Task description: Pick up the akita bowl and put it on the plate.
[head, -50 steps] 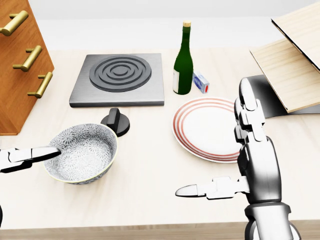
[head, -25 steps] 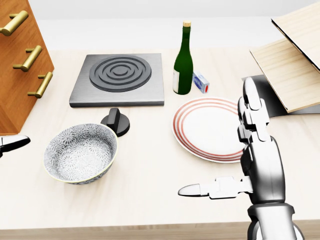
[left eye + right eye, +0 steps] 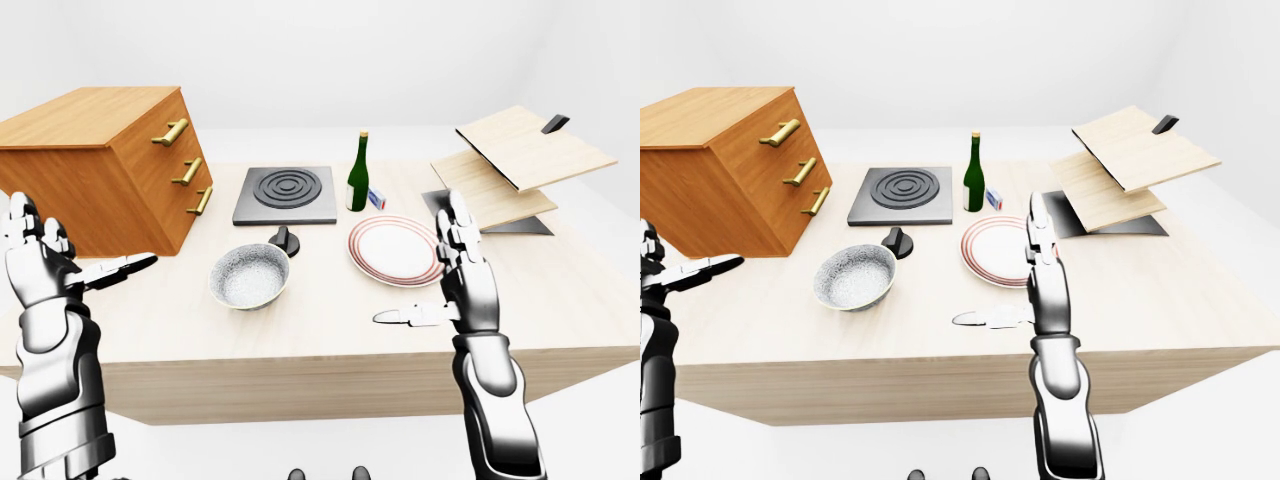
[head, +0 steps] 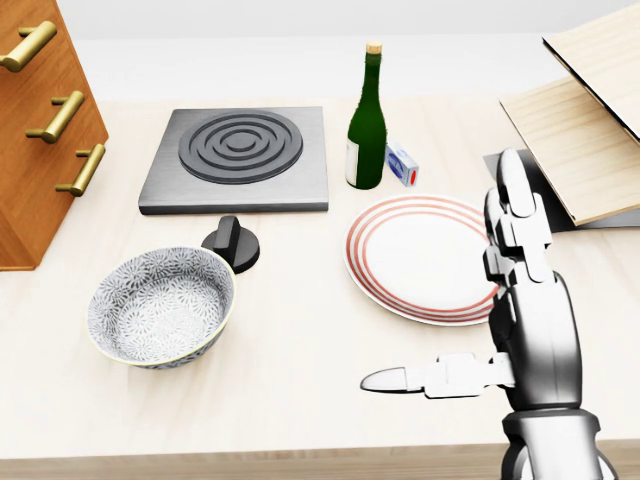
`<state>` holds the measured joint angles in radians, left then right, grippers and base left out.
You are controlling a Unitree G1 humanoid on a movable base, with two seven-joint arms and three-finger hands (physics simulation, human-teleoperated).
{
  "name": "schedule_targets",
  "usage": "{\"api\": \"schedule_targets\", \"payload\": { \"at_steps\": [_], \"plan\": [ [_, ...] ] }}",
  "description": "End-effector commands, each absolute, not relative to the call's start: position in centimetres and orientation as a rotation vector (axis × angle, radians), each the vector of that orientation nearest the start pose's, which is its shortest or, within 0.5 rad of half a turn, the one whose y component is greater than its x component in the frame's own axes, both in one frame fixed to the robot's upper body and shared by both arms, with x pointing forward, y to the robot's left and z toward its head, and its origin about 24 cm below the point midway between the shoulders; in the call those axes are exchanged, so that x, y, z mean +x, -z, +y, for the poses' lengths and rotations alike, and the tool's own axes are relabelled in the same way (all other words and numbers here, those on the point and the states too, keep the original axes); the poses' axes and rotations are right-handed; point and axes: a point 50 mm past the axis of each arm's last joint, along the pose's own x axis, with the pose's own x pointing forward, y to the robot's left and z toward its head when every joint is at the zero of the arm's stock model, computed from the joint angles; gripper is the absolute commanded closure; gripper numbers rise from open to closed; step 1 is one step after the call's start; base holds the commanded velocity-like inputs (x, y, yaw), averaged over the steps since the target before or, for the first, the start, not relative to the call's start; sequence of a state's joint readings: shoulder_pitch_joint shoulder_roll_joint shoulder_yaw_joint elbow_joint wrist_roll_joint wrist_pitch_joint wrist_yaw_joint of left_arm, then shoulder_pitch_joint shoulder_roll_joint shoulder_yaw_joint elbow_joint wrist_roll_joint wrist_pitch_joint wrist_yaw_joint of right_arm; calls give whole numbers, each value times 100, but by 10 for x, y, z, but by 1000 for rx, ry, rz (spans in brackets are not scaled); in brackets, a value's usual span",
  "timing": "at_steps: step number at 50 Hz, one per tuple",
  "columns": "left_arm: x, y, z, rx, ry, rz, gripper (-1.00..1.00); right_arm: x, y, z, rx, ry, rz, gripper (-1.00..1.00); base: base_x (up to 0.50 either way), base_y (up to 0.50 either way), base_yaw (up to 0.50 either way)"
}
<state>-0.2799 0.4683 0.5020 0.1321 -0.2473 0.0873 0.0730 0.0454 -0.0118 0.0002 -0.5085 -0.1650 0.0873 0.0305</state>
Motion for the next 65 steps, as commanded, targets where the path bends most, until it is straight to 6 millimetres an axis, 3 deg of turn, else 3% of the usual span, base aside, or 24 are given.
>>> {"api": "schedule_targets", "payload": {
  "at_steps": [1,2,9,10,11,65],
  "plan": [
    [260,-154,372,75,-630,-223,-100,227,-141,-155,-178,32,-381,-100,0,0,0],
    [250,-165,388,66,-686,-253,-100,227,-140,-155,-177,33,-378,-100,0,0,0],
    [238,-168,412,46,-758,-232,-100,227,-140,-155,-175,34,-378,-100,0,0,0],
    [188,-161,483,-82,-1088,-200,-100,230,-146,-160,-104,109,-406,-95,0,0,0],
    [185,-160,489,-85,-1117,-188,-100,230,-146,-161,-99,113,-407,-96,0,0,0],
    [184,-158,490,-97,-1135,-175,-100,228,-147,-162,-102,125,-411,-96,0,0,0]
  ]
}}
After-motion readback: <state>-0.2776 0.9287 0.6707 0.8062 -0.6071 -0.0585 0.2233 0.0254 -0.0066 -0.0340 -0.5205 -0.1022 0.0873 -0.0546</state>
